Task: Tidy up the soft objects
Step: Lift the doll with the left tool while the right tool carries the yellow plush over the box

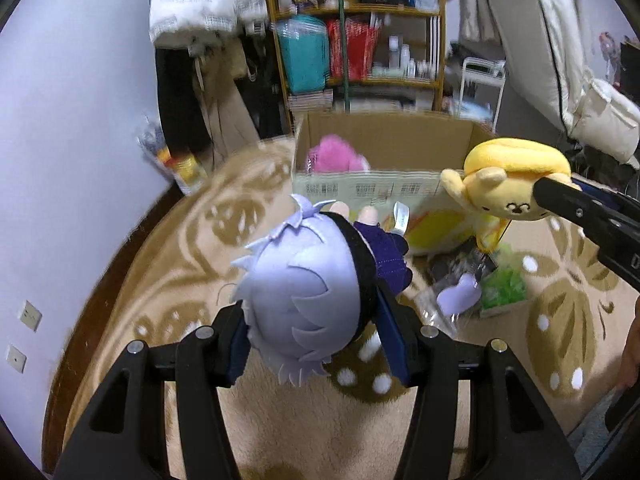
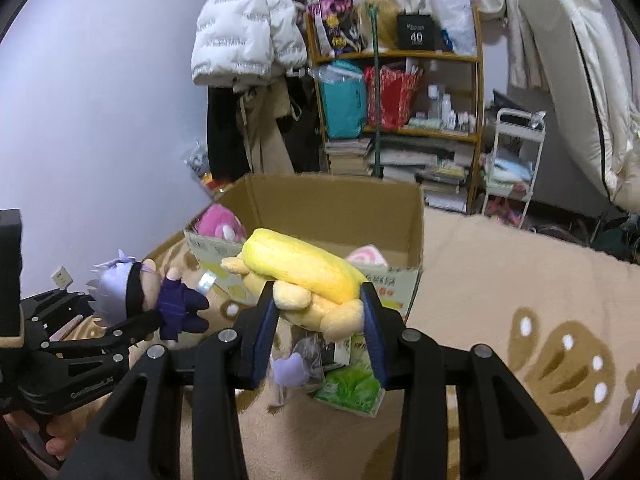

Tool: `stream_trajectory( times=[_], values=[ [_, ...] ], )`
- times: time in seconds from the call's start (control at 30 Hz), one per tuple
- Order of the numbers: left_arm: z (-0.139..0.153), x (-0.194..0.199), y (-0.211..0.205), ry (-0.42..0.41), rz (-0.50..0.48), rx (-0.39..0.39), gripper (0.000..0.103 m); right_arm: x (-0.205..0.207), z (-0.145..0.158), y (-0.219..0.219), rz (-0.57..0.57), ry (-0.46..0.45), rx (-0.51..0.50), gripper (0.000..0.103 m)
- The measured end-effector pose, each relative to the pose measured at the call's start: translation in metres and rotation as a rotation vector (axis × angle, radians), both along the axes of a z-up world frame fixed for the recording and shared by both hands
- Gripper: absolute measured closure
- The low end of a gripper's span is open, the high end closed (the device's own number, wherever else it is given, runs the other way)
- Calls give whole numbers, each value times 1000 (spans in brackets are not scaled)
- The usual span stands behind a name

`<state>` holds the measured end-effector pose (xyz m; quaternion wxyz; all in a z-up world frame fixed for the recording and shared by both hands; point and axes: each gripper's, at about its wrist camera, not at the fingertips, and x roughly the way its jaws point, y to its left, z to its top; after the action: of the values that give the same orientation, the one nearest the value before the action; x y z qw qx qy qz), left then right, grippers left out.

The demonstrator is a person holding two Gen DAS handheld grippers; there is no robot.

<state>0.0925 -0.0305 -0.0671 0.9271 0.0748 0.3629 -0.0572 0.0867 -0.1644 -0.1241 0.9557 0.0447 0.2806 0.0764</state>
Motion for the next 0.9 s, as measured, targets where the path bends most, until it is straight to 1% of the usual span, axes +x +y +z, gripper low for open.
stream_trajectory(
  times=[0.13, 0.23, 0.33, 0.43, 0.5, 0.63, 0.83, 0.9],
  values=[
    [19, -16, -2, -137, -8, 16, 49, -11, 17, -2, -9, -54, 8, 61],
    [31, -26, -5, -222, 12, 24, 49, -17, 29, -5, -21, -94, -3, 61],
    [39, -32, -4, -276, 21, 26, 49, -21, 37, -5, -41, -127, -21, 61],
    [45, -30, -3, -305, 26, 20, 49, -23, 44, -8, -56, -158, -10, 61],
    [47, -29, -4, -317, 32, 19, 49, -24, 49, -7, -67, -176, -21, 61],
    [55, -23, -1, -349, 33, 11, 49, -24, 55, -9, -74, -195, -4, 61],
    [69, -7, 0, -389, 30, -10, 49, -13, 66, -10, -87, -233, -26, 61],
    [71, -1, -3, -401, 34, -1, 49, -8, 69, -11, -101, -247, -30, 61]
  ],
)
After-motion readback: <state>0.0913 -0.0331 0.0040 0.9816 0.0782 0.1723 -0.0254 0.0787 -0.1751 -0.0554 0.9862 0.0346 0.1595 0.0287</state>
